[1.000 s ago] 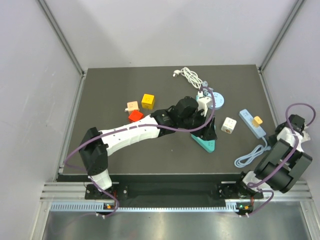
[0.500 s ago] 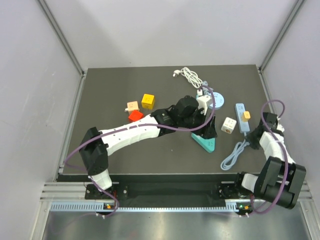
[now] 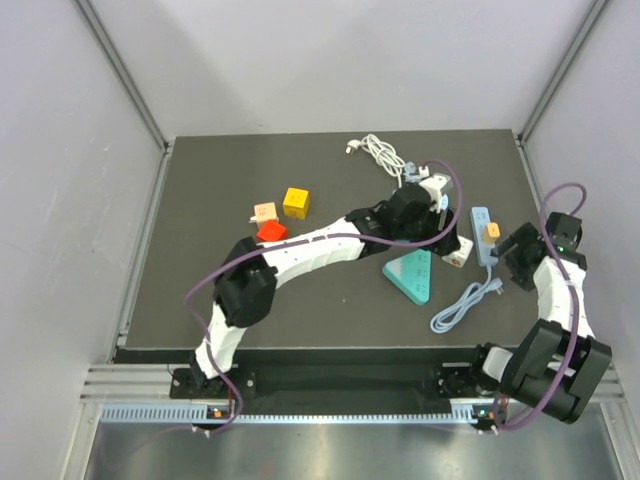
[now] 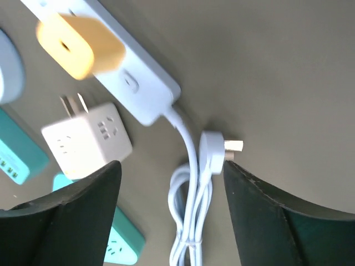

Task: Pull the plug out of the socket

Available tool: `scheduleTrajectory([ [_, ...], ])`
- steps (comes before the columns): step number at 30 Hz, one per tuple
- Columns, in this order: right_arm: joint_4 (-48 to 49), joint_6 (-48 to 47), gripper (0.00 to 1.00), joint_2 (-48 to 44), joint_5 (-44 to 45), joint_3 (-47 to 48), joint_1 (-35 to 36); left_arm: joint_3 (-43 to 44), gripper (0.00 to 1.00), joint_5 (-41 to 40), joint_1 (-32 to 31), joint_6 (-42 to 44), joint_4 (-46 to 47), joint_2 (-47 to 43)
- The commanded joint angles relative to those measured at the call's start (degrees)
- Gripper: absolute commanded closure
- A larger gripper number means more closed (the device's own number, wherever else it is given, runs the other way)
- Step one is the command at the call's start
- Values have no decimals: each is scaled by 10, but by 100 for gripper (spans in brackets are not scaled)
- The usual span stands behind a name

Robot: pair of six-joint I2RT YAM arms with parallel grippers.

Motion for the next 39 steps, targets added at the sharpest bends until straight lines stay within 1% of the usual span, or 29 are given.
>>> scheduleTrajectory([
  [1, 55, -54, 25, 8, -67, 27, -21, 81, 26, -20, 0, 0, 24, 48],
  [3, 61, -62, 23, 14, -75, 41, -19, 89, 28, -6, 1, -16, 33, 66],
  [4, 63, -64, 22, 19, -76, 45, -20, 86, 28, 2, -1, -23, 52, 68],
  [5, 63, -68, 20, 24, -69, 56, -19, 82, 28, 10, -1, -30, 62, 71],
  [8, 54, -77, 20, 50, -50, 70, -19, 68, 30, 34, -4, -54, 89, 83],
  [11, 66, -83, 20, 63, -44, 63, -19, 63, 31, 53, -4, -70, 93, 92],
  [15, 116, -98, 20, 54, -40, 42, -17, 42, 32, 66, -3, -64, 91, 76],
  [17, 136, -99, 23, 52, -40, 41, -8, 13, 35, 85, -4, -60, 96, 68],
  [18, 137, -99, 24, 55, -37, 45, -4, -1, 37, 95, -4, -64, 113, 61],
  [19, 138, -99, 25, 65, -33, 51, 1, -25, 40, 107, -3, -66, 135, 61],
  [20, 131, -103, 27, 72, -29, 68, 12, -36, 46, 131, -5, -76, 150, 59],
  [23, 98, -110, 29, 102, -10, 112, 33, -72, 54, 161, -11, -93, 210, 67],
  [26, 64, -114, 30, 124, 20, 143, 47, -79, 54, 184, -21, -105, 246, 81],
  [29, 40, -124, 30, 142, 40, 166, 60, -60, 54, 191, -37, -103, 249, 100],
  [33, 22, -135, 29, 164, 49, 188, 75, -43, 49, 199, -42, -112, 250, 124],
  [39, 3, -150, 32, 208, 80, 224, 97, -59, 48, 187, -42, -100, 239, 110],
])
